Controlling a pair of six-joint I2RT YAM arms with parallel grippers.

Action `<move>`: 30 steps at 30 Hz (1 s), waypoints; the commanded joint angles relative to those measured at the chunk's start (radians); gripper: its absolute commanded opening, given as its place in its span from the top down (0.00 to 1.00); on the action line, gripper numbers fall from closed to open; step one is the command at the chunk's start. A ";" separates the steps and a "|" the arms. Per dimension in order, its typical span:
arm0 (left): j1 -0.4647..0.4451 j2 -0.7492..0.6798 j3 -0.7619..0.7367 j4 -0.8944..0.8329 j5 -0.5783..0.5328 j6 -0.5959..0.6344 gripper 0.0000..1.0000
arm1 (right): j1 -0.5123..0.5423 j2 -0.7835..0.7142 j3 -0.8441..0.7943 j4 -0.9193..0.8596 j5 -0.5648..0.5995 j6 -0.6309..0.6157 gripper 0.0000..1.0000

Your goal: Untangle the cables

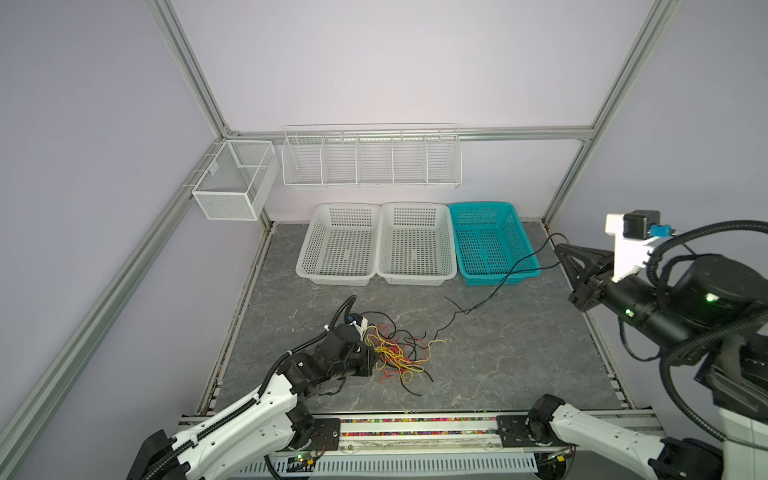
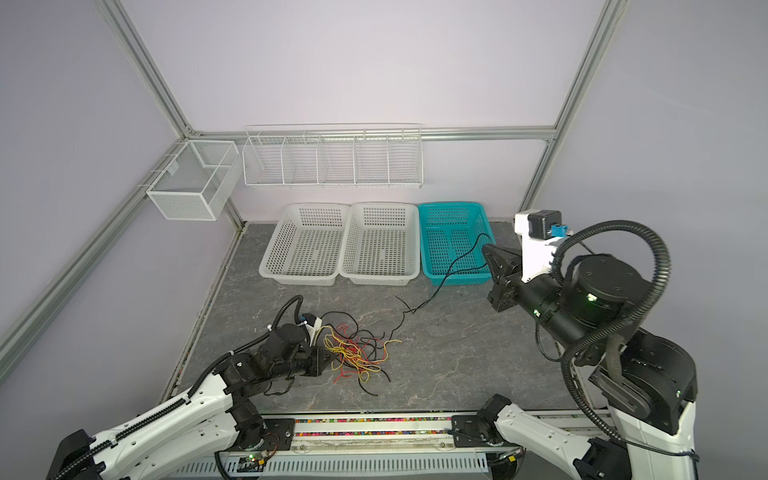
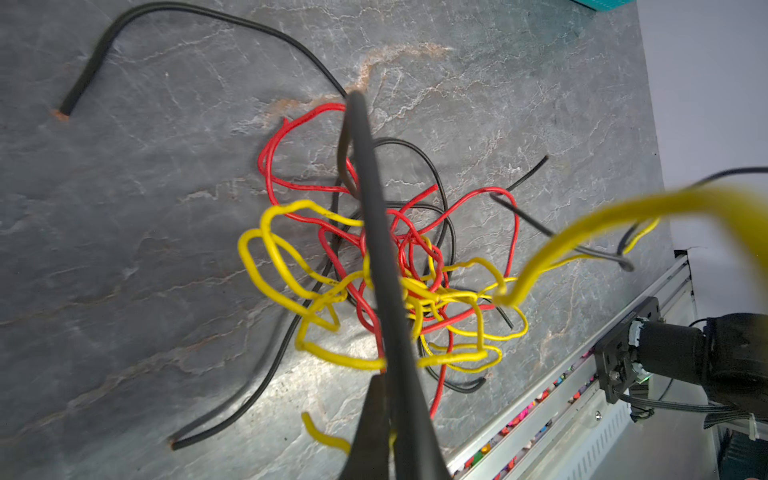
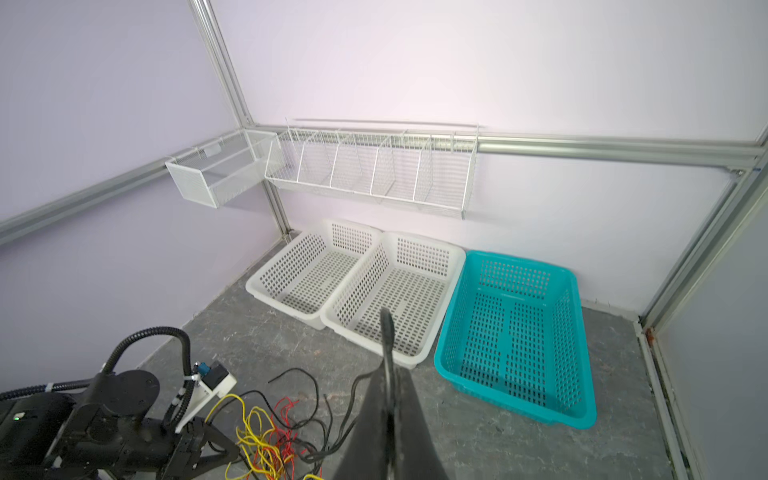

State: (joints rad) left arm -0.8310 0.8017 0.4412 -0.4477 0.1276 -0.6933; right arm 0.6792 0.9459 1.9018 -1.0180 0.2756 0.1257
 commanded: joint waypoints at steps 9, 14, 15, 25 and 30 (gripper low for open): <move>0.018 0.117 0.102 -0.112 -0.105 0.026 1.00 | 0.031 0.200 0.493 -0.140 0.004 -0.044 0.94; 0.023 0.098 0.154 -0.149 -0.166 0.028 1.00 | 0.050 0.235 0.541 -0.135 -0.030 -0.024 0.94; 0.029 0.101 0.162 -0.153 -0.173 0.029 1.00 | 0.053 0.241 0.563 -0.136 -0.035 -0.018 0.94; 0.040 0.100 0.208 -0.090 -0.088 0.037 1.00 | 0.056 0.014 -0.193 -0.073 -0.190 0.106 0.94; 0.040 0.104 0.226 -0.085 -0.063 0.044 1.00 | 0.057 -0.109 -0.581 0.017 -0.199 0.168 0.93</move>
State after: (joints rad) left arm -0.7956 0.9108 0.6289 -0.5510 0.0486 -0.6682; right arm 0.7303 0.9104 1.4151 -1.0843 0.0963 0.2340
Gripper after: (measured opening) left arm 0.048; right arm 0.072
